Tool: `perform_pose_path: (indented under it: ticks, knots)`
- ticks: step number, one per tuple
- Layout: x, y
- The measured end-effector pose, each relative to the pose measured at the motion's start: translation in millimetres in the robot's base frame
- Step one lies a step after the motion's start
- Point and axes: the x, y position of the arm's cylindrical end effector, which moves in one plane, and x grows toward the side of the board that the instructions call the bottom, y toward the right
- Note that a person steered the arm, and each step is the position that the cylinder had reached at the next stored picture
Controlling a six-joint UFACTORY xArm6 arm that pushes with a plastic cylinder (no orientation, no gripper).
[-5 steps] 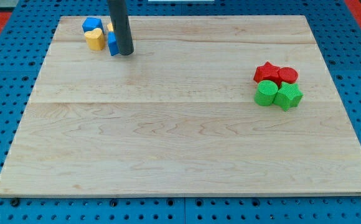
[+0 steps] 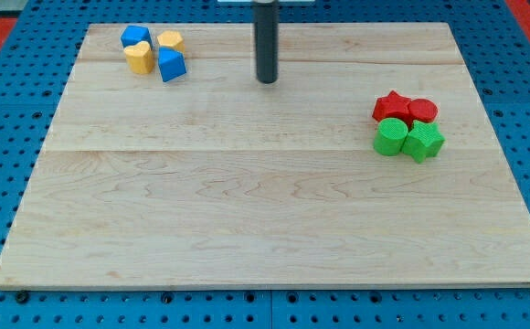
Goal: Move the green star closer to the green circle
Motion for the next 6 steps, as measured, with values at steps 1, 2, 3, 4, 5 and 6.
perform_pose_path:
  ticks: [1, 2, 3, 4, 5, 6]
  knots:
    - [-5, 62]
    - [5, 119]
    - [29, 185]
    - [65, 215]
    - [129, 195]
    - [180, 168]
